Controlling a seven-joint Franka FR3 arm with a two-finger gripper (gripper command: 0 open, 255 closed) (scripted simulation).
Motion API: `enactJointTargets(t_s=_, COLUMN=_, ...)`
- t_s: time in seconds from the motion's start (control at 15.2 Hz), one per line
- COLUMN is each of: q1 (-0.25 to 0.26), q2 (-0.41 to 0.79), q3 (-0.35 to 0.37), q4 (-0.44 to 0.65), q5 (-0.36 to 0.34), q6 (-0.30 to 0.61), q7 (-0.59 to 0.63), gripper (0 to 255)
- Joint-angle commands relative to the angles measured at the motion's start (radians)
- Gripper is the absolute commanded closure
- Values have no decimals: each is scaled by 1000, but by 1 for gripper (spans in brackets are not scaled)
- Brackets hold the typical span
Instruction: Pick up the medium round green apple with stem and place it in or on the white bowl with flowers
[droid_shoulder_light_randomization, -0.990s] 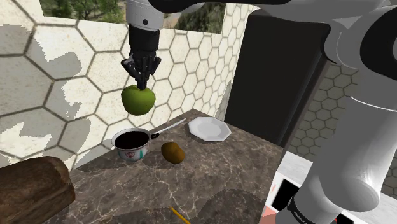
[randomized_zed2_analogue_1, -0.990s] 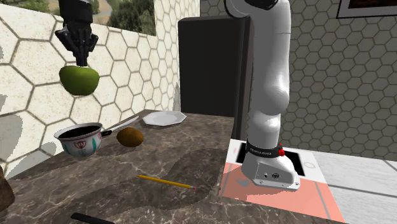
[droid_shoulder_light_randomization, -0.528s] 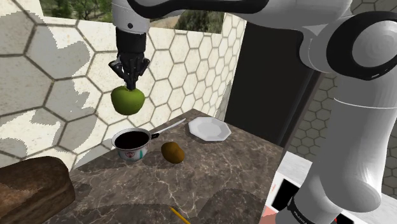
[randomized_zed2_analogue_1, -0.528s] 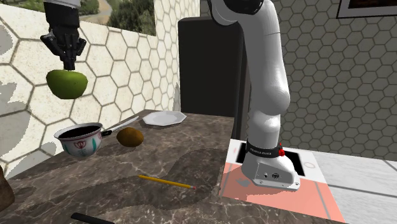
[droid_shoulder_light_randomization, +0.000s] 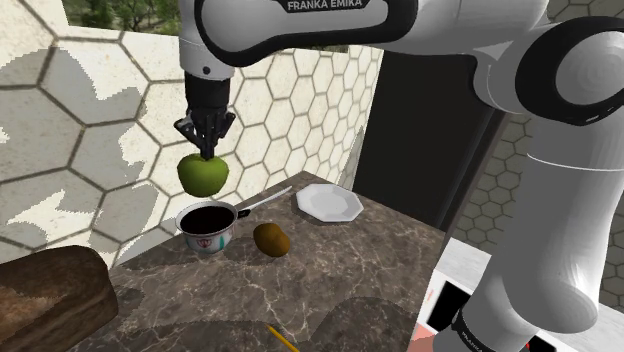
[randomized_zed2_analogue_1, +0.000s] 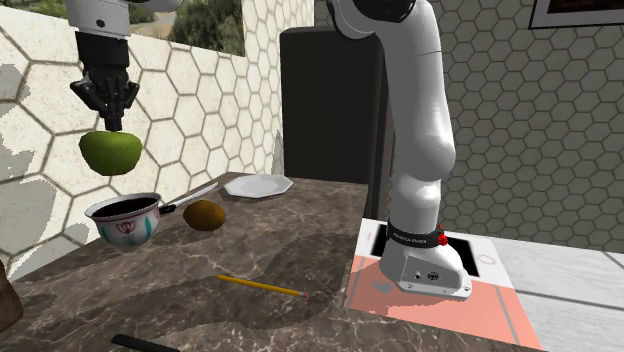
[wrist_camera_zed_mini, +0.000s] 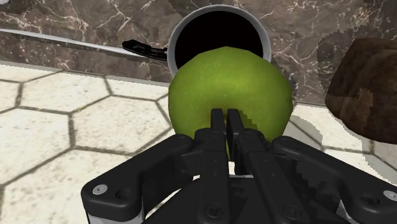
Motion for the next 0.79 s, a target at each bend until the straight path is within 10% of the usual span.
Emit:
enactJointTargets(t_s=0.0, q1=-3, q2=-6, q3=-1, q4=-36, q5=1, q6=30, q7=3, gripper=255)
enactJointTargets(t_s=0.73, q1=-7, q2=4, q3=-6, q4=-166, q5=-12, q6=169, q7=20, gripper=255)
